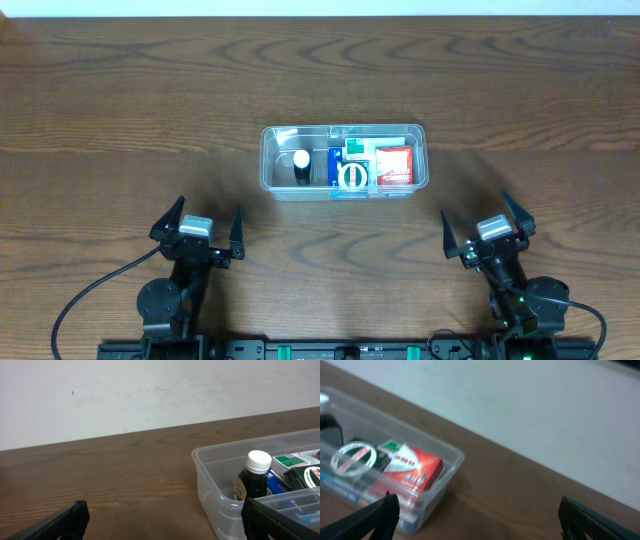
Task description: Pack container
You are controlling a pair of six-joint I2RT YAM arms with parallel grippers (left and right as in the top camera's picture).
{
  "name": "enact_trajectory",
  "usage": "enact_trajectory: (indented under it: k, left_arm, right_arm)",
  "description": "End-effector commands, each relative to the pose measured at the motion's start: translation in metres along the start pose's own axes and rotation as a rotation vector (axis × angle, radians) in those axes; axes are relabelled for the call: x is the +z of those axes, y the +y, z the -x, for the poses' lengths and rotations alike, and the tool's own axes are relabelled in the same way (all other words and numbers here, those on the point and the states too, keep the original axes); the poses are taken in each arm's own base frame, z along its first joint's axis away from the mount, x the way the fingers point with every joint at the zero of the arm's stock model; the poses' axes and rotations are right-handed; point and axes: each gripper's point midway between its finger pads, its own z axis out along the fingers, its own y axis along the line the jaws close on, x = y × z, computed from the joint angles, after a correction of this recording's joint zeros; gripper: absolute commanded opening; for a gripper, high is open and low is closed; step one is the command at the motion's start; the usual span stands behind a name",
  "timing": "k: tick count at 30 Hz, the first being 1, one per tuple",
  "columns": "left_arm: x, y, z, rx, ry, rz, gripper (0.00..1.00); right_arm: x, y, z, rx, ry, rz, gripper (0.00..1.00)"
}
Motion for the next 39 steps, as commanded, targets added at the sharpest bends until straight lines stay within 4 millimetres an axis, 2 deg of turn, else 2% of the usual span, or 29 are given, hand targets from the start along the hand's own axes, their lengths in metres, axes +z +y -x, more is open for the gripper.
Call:
enact_trajectory:
  k: [1, 10, 39]
  left_arm:
    - [0.001, -0.001, -0.015, -0.005, 0.043, -0.008, 0.98]
    - [0.001, -0.001, -0.015, -0.005, 0.043, -0.008, 0.98]
    - [0.001, -0.001, -0.015, -0.005, 0.043, -0.008, 0.98]
  right_arm:
    - [-0.002, -0.002, -0.002, -0.036, -0.003, -0.016, 0.99]
    - [-0.003, -0.012, -0.005, -0.036, 0.016, -0.071, 0.99]
    - [-0.003, -0.011, -0.005, -0.036, 0.014, -0.067, 0.99]
